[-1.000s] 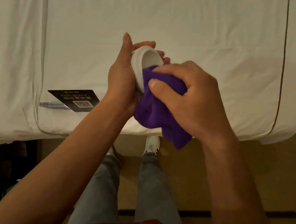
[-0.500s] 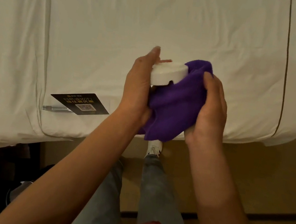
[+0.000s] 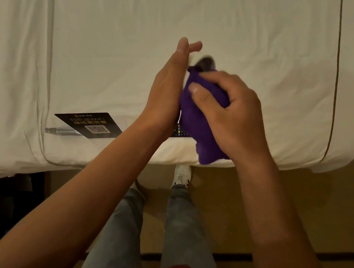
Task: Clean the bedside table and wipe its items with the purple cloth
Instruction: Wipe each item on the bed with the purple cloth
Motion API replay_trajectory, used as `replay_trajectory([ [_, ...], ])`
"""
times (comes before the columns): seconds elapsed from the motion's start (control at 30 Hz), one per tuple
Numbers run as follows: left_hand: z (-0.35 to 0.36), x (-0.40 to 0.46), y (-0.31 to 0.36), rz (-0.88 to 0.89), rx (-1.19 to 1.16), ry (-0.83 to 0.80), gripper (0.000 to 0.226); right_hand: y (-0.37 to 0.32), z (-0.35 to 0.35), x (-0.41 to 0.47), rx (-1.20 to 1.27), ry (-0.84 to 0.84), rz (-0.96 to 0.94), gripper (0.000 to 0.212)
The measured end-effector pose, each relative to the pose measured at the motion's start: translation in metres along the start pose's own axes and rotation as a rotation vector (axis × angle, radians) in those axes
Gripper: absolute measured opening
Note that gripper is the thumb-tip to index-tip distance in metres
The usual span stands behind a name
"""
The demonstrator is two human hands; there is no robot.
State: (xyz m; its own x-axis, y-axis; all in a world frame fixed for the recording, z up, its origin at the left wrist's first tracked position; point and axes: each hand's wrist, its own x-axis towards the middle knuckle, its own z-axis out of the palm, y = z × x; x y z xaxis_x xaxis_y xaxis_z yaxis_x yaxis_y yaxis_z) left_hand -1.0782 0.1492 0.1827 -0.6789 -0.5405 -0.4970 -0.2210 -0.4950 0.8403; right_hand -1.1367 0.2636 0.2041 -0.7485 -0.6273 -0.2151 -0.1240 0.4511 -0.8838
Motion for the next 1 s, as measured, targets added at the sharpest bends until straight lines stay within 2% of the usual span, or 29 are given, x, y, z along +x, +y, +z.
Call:
replay_trajectory([
  [0.07,-0.001,0.006,-0.007,-0.004,0.047,0.012,0.050,0.010,-0.008,-0.001,-0.068,-0.165,0.040,0.012],
  [0.1,-0.002,0.009,-0.012,-0.050,0.025,0.008,0.053,0.016,-0.012,-0.003,-0.088,-0.192,0.055,0.011],
  [0.2,-0.008,0.018,-0.029,-0.229,-0.112,0.011,0.068,0.037,-0.024,-0.011,0.039,-0.048,0.134,0.011],
  [0.3,-0.015,0.025,-0.045,-0.243,-0.120,-0.060,0.059,0.062,-0.037,-0.023,0.194,0.154,0.248,0.011],
  [0.37,-0.019,0.032,-0.056,-0.196,0.023,-0.089,0.047,0.079,-0.043,-0.030,0.204,0.222,0.312,0.011],
  [0.53,-0.013,0.062,-0.092,-0.023,0.705,-0.130,0.029,0.105,-0.049,-0.038,0.184,0.251,0.379,0.017],
  [0.7,0.002,0.088,-0.146,-0.023,1.123,-0.301,0.032,0.121,-0.047,-0.040,0.176,0.229,0.378,0.013],
  [0.87,0.012,0.102,-0.180,0.017,1.306,-0.459,0.035,0.138,-0.046,-0.043,0.179,0.208,0.397,0.019],
  [1.0,0.014,0.104,-0.195,0.096,1.236,-0.405,0.034,0.147,-0.048,-0.046,0.184,0.185,0.408,0.023],
])
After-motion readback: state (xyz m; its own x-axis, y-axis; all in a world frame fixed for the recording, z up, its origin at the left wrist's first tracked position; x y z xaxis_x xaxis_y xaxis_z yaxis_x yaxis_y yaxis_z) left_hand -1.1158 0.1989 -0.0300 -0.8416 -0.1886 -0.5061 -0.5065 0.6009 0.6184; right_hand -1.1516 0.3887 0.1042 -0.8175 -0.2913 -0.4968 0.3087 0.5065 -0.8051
